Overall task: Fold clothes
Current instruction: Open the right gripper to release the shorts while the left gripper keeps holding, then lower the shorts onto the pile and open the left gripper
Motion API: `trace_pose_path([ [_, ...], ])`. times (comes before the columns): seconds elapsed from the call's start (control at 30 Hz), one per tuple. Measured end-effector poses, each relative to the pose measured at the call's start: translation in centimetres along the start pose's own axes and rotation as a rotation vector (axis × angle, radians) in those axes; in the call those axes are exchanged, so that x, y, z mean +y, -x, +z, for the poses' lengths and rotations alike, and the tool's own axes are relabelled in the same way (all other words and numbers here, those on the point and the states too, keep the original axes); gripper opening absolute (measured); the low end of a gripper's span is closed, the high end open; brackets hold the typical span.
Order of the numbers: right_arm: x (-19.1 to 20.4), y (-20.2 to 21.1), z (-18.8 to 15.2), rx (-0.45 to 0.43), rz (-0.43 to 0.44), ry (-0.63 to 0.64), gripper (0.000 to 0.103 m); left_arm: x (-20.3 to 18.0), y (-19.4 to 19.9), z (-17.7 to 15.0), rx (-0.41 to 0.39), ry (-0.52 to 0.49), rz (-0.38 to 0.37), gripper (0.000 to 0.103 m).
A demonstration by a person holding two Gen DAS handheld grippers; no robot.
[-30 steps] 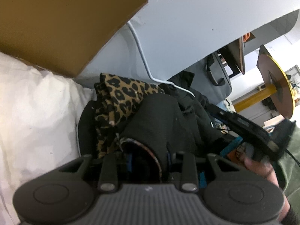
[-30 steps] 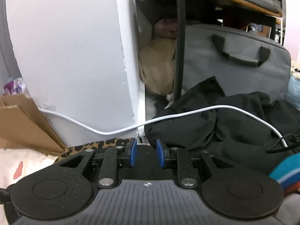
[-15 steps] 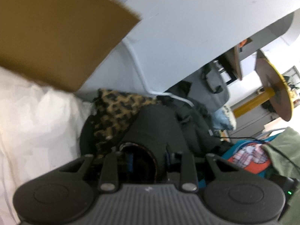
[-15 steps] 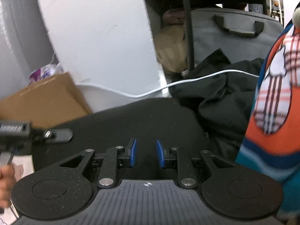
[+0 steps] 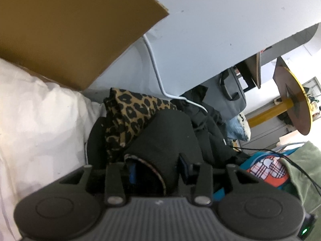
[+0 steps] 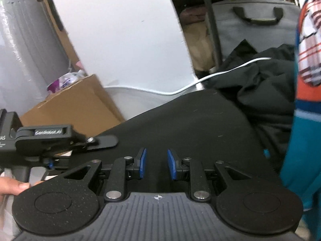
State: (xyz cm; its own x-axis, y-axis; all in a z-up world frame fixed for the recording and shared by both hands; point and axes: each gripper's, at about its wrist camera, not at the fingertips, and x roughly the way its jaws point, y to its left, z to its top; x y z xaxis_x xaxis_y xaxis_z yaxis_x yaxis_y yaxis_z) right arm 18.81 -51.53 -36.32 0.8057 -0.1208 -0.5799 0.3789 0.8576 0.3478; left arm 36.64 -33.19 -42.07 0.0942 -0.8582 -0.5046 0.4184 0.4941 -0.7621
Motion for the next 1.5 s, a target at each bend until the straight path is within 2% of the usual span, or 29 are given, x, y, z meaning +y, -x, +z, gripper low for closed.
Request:
trace_pose_path([
  [0.17, 0.1, -1.3, -2.1, 0.037, -0.005, -0.021, 0.028, 0.3, 0.8, 1.1, -0.062, 0.029, -0.056, 0.043],
  [0.47, -0.4, -1.6, -2.6, 0.052, 0.0, -0.03, 0.029, -0.5, 1.1, 4.0, -0.128, 0.056, -0.127, 0.043],
  [0.57, -0.5, -1.5, -2.7, 0.051, 0.003, -0.032, 0.029, -0.6, 2.3, 5.0, -0.179, 0.051, -0.128, 0.043],
  [0.67, -0.6, -1.5, -2.7, 0.051, 0.006, -0.039, 0.029, -0.3, 3.1, 5.7, -0.194, 0.041, -0.103, 0.043],
  [0.77, -0.6, -1.6, -2.6, 0.05, 0.004, -0.044, 0.029, 0.2, 3.4, 5.8, -0.192, 0.009, -0.04, 0.043],
  [0.97, -0.3, -1.3, -1.8, 0.044, -0.007, -0.046, 0.029, 1.7, 3.1, 5.0, -0.167, 0.025, 0.031, 0.043],
  [1.3, 3.2, -2.5, 1.0, 0.028, 0.053, 0.024, 0.028, -1.2, 3.8, 3.6, -0.112, -0.107, -0.016, 0.042],
  [1.43, 4.5, -3.4, 0.8, 0.024, 0.042, 0.069, 0.028, -1.7, 4.3, 2.3, -0.087, -0.128, -0.034, 0.034],
  [1.5, 4.0, -4.3, 0.3, 0.037, 0.051, 0.043, 0.028, -1.7, 4.2, 1.7, -0.073, -0.128, -0.032, 0.03],
])
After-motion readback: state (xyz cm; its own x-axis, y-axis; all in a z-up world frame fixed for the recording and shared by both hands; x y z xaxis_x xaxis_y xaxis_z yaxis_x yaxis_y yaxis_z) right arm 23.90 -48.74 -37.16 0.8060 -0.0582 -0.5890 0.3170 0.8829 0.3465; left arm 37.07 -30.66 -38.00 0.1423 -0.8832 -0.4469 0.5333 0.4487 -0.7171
